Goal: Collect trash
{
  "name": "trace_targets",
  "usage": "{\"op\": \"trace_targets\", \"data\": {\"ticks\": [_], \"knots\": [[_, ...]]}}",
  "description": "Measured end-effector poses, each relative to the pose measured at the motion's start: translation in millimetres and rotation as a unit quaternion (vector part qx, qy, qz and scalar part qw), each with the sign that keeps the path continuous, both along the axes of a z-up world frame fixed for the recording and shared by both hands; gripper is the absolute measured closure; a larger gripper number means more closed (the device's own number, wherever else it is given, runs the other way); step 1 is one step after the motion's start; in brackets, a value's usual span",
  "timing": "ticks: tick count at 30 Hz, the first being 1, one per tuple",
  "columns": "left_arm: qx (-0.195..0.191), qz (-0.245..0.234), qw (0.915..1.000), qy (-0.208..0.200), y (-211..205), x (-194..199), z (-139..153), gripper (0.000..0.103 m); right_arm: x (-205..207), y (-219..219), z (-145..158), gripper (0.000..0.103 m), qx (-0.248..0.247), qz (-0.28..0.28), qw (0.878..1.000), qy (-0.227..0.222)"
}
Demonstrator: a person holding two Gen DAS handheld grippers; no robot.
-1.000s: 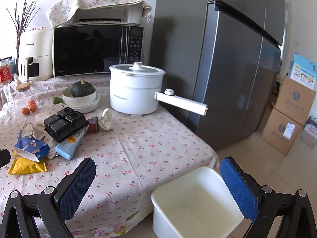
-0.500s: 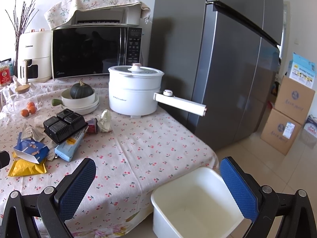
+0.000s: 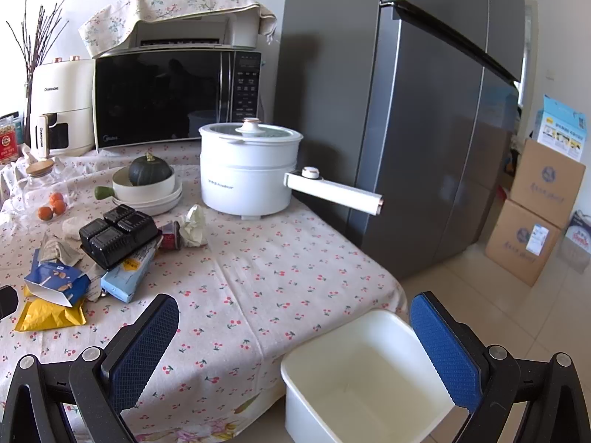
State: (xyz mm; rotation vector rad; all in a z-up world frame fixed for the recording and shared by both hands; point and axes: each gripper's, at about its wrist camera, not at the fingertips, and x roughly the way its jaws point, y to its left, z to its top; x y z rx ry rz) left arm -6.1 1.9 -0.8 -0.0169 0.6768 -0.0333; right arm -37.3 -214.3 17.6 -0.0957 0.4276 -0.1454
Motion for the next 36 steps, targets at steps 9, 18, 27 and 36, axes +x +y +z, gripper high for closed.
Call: {"op": "trace_targets", "data": {"ticks": [9,18,27,36], "knots": [[0.001,-0.002,1.0,0.002,-1.0,0.5,0.3,0.0,-0.1,-0.6,0.5,0.0,0.001,-0.002,1.0,-0.001],[0.003,-0.006,1.0,-0.001,-2.3,-0.4,1.8,0.0,0.3,0.5,0.0,0.0,-0.002,-0.005,1.0,-0.001],[0.004,-0.006,1.0,-0.001,-1.8,-1.0,1.6,0.0,1.0,-3.1,-0.9,0.0,0.003,-0.007,1.0,0.0],[0.008,0.0,0.9999,0.009,3.0,1.5,1.4,0.0,4.0,-6.1,-1.2,0.0,0.008,-0.014,1.0,0.012]]}}
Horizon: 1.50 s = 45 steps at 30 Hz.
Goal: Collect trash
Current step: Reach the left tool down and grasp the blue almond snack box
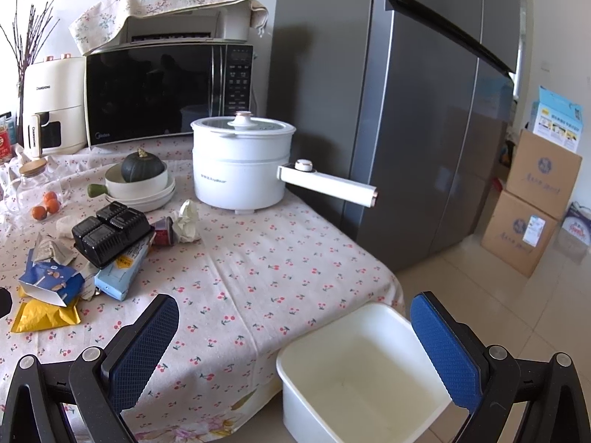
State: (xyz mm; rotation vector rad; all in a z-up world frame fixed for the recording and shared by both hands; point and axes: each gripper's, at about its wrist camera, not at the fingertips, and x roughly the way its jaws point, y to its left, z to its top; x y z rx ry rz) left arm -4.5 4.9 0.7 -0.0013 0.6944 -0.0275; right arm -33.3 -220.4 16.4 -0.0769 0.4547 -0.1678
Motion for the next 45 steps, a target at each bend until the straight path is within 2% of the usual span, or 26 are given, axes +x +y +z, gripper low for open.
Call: {"op": "trace_targets", "data": {"ticks": [3,6,11,14,17,20,22,24,26,28,31,32,34,37,39,41,43,45], "knots": [[-0.004,0.004,0.9998,0.017,5.5,9.2,-0.4,0.0,4.3,-3.1,6.2,0.0,0.014,0.003,1.0,0.009],[-0.028,0.01,0.9979,0.058,19.5,29.1,0.3,0.0,17.5,-8.9,18.6,0.0,0.037,0.007,0.999,0.032],[-0.062,0.017,0.9912,0.116,55.3,72.4,1.6,0.0,55.8,-18.2,39.1,0.0,0.083,0.025,0.993,0.084],[-0.069,0.038,0.9835,0.163,76.6,104.2,-11.0,0.0,87.4,-20.1,42.7,0.0,0.104,0.038,0.987,0.114],[-0.086,0.047,0.975,0.199,94.9,130.8,-33.3,0.001,116.4,-20.3,33.3,0.0,0.107,0.045,0.984,0.134],[-0.105,0.051,0.9696,0.215,105.2,147.7,-59.6,0.002,134.3,-23.5,1.5,0.0,0.118,0.045,0.978,0.164],[-0.102,0.048,0.9657,0.234,103.1,161.1,-74.7,0.002,148.9,-23.0,-24.9,0.0,0.125,0.055,0.964,0.228],[-0.095,0.039,0.9639,0.246,98.7,175.0,-83.6,0.003,159.4,-22.8,-37.3,0.0,0.14,0.068,0.955,0.254],[-0.085,0.039,0.9632,0.252,96.7,184.3,-90.0,0.003,164.8,-20.5,-38.7,0.0,0.136,0.069,0.955,0.254],[-0.066,0.018,0.9657,0.251,91.9,193.7,-91.5,0.004,166.9,-17.7,-36.3,0.0,0.121,0.071,0.958,0.249],[-0.042,-0.051,0.9656,0.251,81.0,208.3,-88.0,0.004,170.5,-14.5,-36.2,0.0,0.115,0.073,0.958,0.251],[-0.029,-0.096,0.9621,0.254,74.4,211.6,-86.0,0.004,171.1,-15.3,-36.8,0.0,0.122,0.073,0.957,0.253],[0.038,-0.186,0.9489,0.252,56.8,212.3,-79.4,0.004,171.4,-18.7,-37.7,0.0,0.138,0.072,0.954,0.257],[0.117,-0.282,0.9132,0.27,38.4,211.9,-78.3,0.004,170.6,-24.0,-38.0,0.0,0.149,0.068,0.952,0.257],[0.156,-0.325,0.8923,0.272,30.4,212.7,-81.8,0.004,169.6,-27.7,-38.9,0.0,0.145,0.065,0.953,0.258],[0.174,-0.356,0.876,0.275,26.3,215.3,-87.7,0.004,169.5,-31.9,-40.6,0.0,0.139,0.059,0.954,0.259],[0.188,-0.372,0.8635,0.283,22.6,221.1,-96.9,0.003,169.8,-35.8,-43.1,0.0,0.136,0.054,0.954,0.263],[0.195,-0.375,0.8546,0.302,22.7,230.8,-107.2,0.003,170.1,-39.3,-45.1,0.0,0.137,0.051,0.952,0.268]]}}
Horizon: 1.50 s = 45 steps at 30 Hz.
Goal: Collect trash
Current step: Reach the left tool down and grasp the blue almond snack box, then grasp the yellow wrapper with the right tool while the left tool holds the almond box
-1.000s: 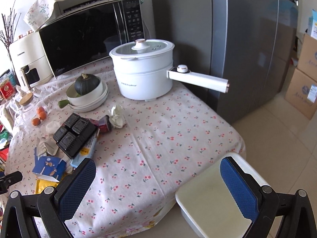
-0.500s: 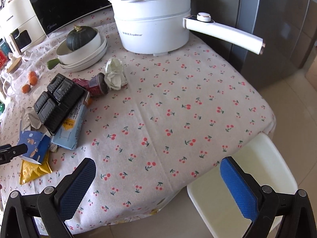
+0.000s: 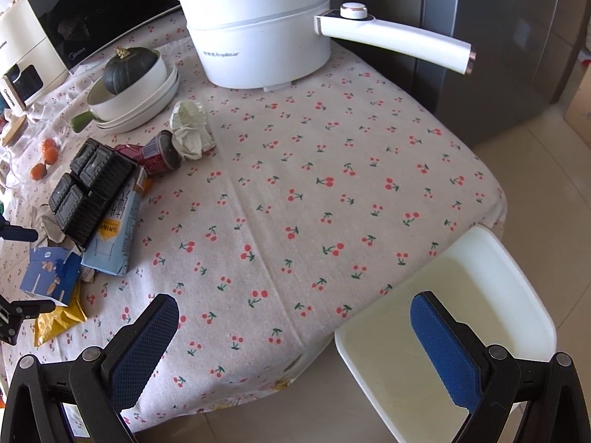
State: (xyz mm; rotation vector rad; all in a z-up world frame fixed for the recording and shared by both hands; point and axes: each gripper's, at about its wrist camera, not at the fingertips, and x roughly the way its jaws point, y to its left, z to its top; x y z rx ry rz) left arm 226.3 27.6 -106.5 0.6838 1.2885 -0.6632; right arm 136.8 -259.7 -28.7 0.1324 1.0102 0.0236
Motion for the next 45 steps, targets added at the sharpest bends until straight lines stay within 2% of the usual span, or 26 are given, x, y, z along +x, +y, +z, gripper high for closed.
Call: {"op": "trace_targets", "data": {"ticks": [4,9,12,14,16,18,20,24,27,30,32,35,39,41,45], "knots": [[0.01,0.016,0.9994,0.031,7.1,15.6,-16.3,0.003,-1.1,-0.7,-0.4,0.0,-0.001,0.009,1.0,0.002],[-0.033,0.058,0.9952,0.072,25.1,17.9,-24.8,0.003,-0.7,-1.2,-3.3,0.0,0.001,0.012,1.0,0.008],[-0.05,0.078,0.9933,0.07,35.1,12.4,-24.6,0.003,-1.0,-0.4,-5.4,0.0,0.003,0.014,1.0,0.013],[-0.068,0.108,0.989,0.074,45.3,8.1,-27.1,0.003,-2.0,0.7,-4.9,0.0,0.003,0.015,1.0,0.012],[-0.064,0.132,0.9859,0.08,53.4,1.2,-33.6,0.003,-2.9,1.8,-4.8,0.0,0.004,0.016,1.0,0.011],[-0.05,0.13,0.9884,0.061,54.0,-5.4,-30.2,0.003,-3.4,2.6,-5.8,0.0,0.005,0.016,1.0,0.013],[-0.055,0.123,0.99,0.041,53.9,-13.6,-17.4,0.003,-5.1,2.8,-6.8,0.0,0.01,0.016,1.0,0.015],[-0.041,0.112,0.9922,0.037,55.1,-23.6,-1.8,0.003,-10.0,3.2,-7.7,0.0,0.018,0.018,1.0,0.017],[-0.026,0.117,0.9922,0.036,62.5,-30.1,-3.6,0.003,-14.2,4.6,-8.7,0.0,0.022,0.019,0.999,0.018],[-0.028,0.129,0.9909,0.024,78.4,-42.2,-4.9,0.003,-17.9,6.1,-9.7,0.0,0.03,0.024,0.999,0.021],[-0.038,0.145,0.9887,0.003,76.4,-49.3,-3.4,0.01,-20.1,7.4,-9.9,0.0,0.029,0.027,0.999,0.022],[-0.061,0.188,0.98,-0.023,90.9,-60.7,8.8,0.016,-22.4,7.1,-10.0,0.0,0.026,0.029,0.999,0.021],[-0.077,0.253,0.9626,-0.06,97.8,-64.1,22.5,0.02,-21.4,7.9,-9.3,0.0,0.028,0.028,0.999,0.021],[-0.104,0.297,0.9462,-0.074,104.3,-67.3,30.9,0.02,-20.8,10.4,-8.1,0.0,0.026,0.028,0.999,0.018],[-0.16,0.385,0.9042,-0.094,114.6,-83.6,50.7,0.021,-20.1,22.7,-7.2,0.0,0.016,0.035,0.999,0.013]]}}
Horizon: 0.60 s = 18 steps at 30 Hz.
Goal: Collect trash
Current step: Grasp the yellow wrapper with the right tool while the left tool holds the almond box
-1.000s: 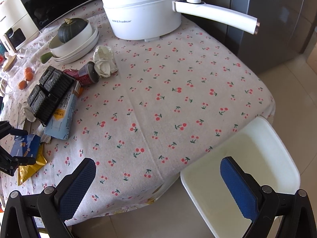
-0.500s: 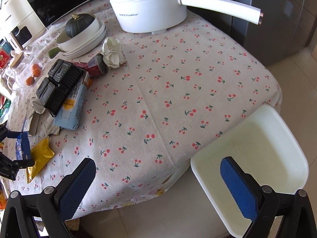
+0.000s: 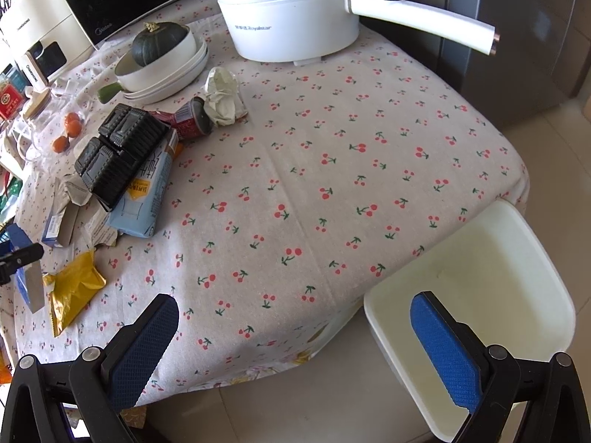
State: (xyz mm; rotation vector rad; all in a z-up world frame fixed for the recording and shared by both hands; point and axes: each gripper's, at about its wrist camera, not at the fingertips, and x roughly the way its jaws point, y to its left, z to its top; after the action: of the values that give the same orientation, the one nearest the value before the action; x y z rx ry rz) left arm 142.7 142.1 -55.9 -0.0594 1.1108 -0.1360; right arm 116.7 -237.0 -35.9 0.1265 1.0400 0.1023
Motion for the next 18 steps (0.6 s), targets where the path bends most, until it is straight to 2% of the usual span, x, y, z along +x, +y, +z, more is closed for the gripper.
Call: {"op": "trace_targets", "data": {"ticks": [4,9,14,18], "knots": [[-0.016,0.07,0.9971,-0.024,5.7,-0.9,11.9,0.021,2.8,25.5,-5.5,0.0,-0.003,0.018,1.0,0.004],[-0.015,0.118,0.9915,-0.054,27.7,-20.2,23.5,0.021,6.0,72.0,-23.1,0.0,-0.022,0.057,0.998,0.018],[-0.012,0.148,0.9878,-0.045,50.8,-33.2,6.1,0.021,7.2,127.8,-41.8,0.0,-0.038,0.101,0.994,0.019],[-0.031,0.15,0.9879,-0.028,64.8,-42.5,-7.7,0.021,7.1,176.3,-51.1,0.0,-0.022,0.135,0.991,0.006]]}}
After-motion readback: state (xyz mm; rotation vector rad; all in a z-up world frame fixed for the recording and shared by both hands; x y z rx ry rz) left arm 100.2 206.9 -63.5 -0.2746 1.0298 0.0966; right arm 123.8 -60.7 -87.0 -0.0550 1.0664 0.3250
